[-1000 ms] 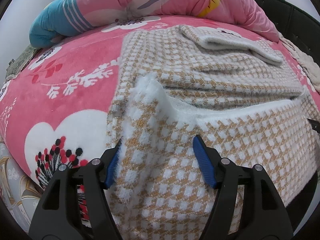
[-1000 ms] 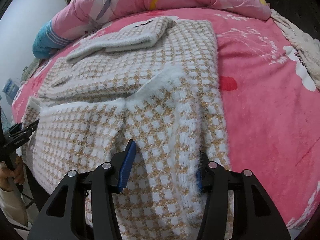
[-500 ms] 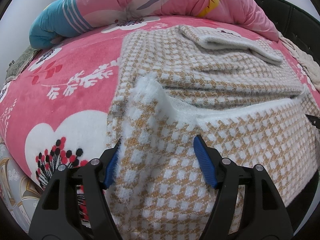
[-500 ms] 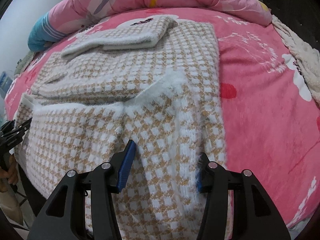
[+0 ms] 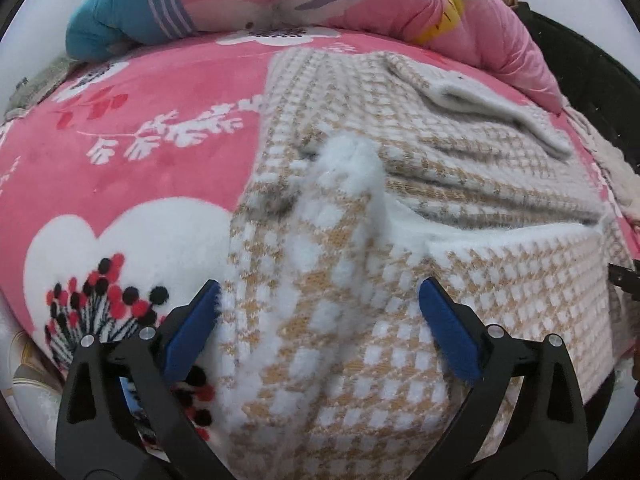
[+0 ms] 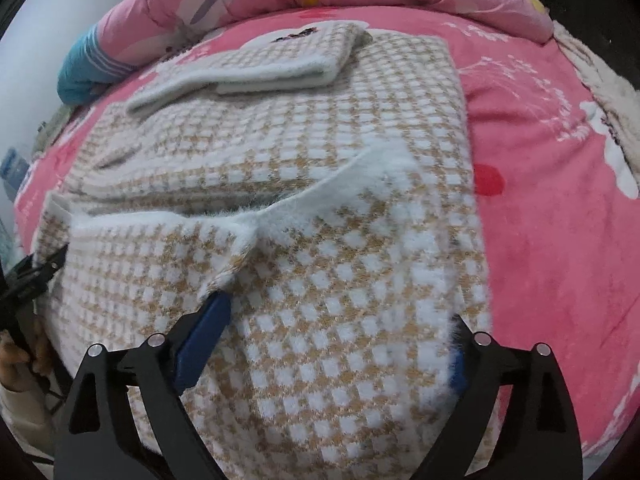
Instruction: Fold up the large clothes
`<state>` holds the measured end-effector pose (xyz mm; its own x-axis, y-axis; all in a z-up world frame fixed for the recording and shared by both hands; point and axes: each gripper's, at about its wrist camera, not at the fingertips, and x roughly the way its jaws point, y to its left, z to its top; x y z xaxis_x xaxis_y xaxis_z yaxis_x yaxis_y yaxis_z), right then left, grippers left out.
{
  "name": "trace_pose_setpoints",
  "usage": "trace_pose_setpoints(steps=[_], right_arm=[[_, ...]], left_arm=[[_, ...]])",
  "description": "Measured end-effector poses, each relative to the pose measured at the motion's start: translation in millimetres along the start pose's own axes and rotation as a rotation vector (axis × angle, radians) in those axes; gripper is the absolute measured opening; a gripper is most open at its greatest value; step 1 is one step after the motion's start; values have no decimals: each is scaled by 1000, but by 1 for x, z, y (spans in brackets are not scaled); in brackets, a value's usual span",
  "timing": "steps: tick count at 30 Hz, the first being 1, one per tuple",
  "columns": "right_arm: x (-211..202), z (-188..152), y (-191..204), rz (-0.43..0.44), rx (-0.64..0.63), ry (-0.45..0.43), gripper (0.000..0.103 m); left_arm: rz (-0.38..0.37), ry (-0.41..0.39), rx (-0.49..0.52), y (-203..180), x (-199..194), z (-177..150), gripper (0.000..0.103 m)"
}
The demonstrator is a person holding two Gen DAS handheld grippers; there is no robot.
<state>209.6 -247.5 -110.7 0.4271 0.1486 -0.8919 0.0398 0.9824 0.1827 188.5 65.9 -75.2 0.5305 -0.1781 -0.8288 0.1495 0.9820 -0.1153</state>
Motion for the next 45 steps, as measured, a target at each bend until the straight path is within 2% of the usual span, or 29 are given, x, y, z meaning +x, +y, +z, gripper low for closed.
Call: trace_pose_setpoints(steps=[6, 9, 16, 35, 45], right_arm=[[5, -1, -2, 15, 12, -25, 94], [6, -3, -2, 10, 16, -36, 96], [6, -6, -4, 16, 18, -41, 96], [0, -16, -4, 3, 7, -86, 97], [2, -14, -3, 17, 9, -57, 97]], left_arm=[[-6, -20, 16, 3, 0, -2, 95], [-5, -6, 14, 2, 0, -1, 95], [-13, 21, 10, -1, 4, 6, 95], [-40, 14, 5, 4, 4, 2, 95], [-35, 8, 47, 1, 1, 2, 95]])
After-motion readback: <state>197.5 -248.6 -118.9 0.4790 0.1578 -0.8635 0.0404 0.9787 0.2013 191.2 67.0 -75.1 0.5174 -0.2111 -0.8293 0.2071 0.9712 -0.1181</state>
